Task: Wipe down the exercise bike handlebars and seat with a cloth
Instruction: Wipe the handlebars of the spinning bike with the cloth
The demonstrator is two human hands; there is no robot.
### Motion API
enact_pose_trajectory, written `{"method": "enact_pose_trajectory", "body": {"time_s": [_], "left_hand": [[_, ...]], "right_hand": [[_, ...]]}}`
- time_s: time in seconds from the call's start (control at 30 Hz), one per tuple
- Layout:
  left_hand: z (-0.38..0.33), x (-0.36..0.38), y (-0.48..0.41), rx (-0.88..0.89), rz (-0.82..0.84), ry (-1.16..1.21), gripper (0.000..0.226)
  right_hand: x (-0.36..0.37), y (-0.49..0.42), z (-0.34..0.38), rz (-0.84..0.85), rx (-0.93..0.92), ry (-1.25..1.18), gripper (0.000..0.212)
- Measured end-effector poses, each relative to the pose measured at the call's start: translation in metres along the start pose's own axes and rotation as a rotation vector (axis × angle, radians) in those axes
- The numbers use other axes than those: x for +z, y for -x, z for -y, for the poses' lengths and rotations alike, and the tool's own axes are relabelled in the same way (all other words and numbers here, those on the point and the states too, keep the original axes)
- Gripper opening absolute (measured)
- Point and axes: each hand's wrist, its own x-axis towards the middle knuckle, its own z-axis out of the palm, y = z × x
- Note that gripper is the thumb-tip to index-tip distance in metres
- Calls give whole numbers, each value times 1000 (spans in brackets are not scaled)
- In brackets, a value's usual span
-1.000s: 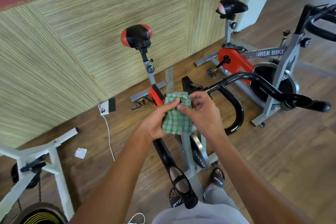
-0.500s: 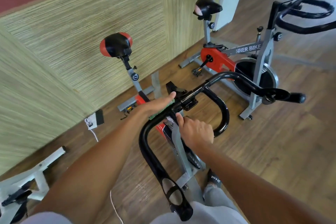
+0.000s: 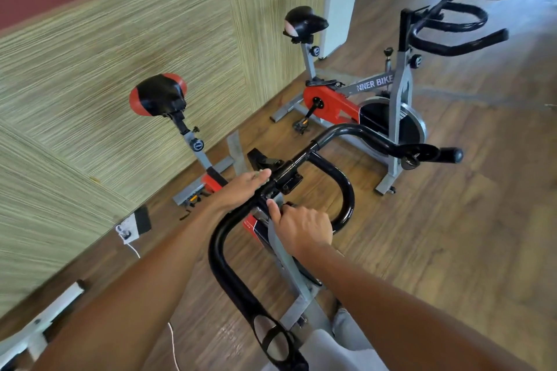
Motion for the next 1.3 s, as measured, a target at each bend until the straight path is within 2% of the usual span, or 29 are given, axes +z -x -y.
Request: {"method": "enact_pose_trajectory", "body": {"time_s": [0.1,0.17,0.23,0.3,0.4,0.47,0.53,0.6,0.67,0.73,0.87,1.0,1.17,1.3], "left_hand": [[12,-1,4,-29,5,29,73],[28,-3,16,-50,-26,32,63],[42,-2,27,-72,-109,48,51],[51,2,43,-136,-220,122,54],[62,23,76,-298,-417,353,70],[71,49,95,-375,-600,574,69],[67,79,112,-464,-761,820,69],[54,105,124,-568,-836,1048,69],[37,129,137,-652,-882,1064,65],[22,151,156,-736,-867,1040,57],[6,179,188,-764,-669,1444,51],[-1,178,188,-764,-746,1500,52],[-6,173,179,-698,-785,1639,68],[-13,191,192,-717,-656,1880,60]], "right_hand": [[0,-1,-3,-5,7,5,65],[-5,2,-4,10,-6,-4,56],[-10,6,-2,15,-15,-67,40],[-8,3,-5,41,-14,-70,40],[-3,0,-6,20,-19,-86,43],[-4,4,-6,16,-63,-142,47],[-4,3,-10,27,-113,-94,46],[-1,0,-12,42,-131,-55,71],[7,-2,-13,29,-121,-80,82],[11,-4,-14,39,-134,-94,83],[10,-9,-16,81,-153,-116,81],[13,-11,-19,75,-180,-124,77],[13,-13,-21,93,-198,-128,74],[12,-13,-21,116,-200,-111,72]]}}
